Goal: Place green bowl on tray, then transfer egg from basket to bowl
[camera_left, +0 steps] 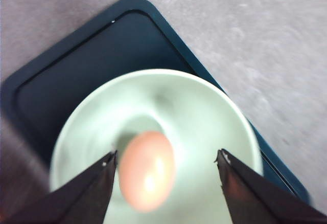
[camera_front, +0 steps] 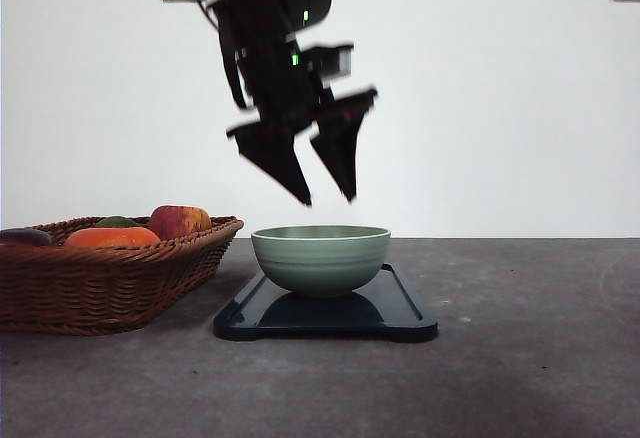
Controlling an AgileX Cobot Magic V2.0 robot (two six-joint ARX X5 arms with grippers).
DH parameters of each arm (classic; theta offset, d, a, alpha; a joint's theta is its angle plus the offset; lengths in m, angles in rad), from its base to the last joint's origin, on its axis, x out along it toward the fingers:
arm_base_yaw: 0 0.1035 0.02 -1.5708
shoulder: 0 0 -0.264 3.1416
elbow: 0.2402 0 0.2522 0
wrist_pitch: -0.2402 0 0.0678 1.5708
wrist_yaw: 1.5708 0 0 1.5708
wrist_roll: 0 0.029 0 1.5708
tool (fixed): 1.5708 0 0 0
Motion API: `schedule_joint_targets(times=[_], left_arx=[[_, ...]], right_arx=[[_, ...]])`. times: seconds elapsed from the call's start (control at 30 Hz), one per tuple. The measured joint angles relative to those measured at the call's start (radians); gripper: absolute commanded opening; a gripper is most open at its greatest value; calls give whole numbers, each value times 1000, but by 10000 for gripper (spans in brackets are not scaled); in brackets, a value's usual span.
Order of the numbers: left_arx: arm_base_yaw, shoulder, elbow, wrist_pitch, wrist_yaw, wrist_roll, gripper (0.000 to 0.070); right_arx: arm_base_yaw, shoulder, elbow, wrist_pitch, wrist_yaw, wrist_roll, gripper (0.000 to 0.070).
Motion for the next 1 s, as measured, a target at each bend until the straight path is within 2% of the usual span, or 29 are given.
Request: schedule_joint_targets(times=[0.17,0.33,0.53,0.83,0.9,1.0], left_arx=[[19,-41,11,-89,138,-21,372],[52,-150,-89,-51,146,-49,373],[98,-351,-322,72,146,-102,373],[155,-748,-734,250,118,-162,373],[177,-843,-822,268,116,-177,373],[214,-975,-940,268,114,-190,373]], right_arx=[[0,0,0,0,0,0,149],[0,0,0,0,0,0,149],[0,0,0,0,0,0,149],[1,0,0,25,-2,0,152],[1,0,0,42,-13,0,182],[1,1,0,65,-39,0,263]])
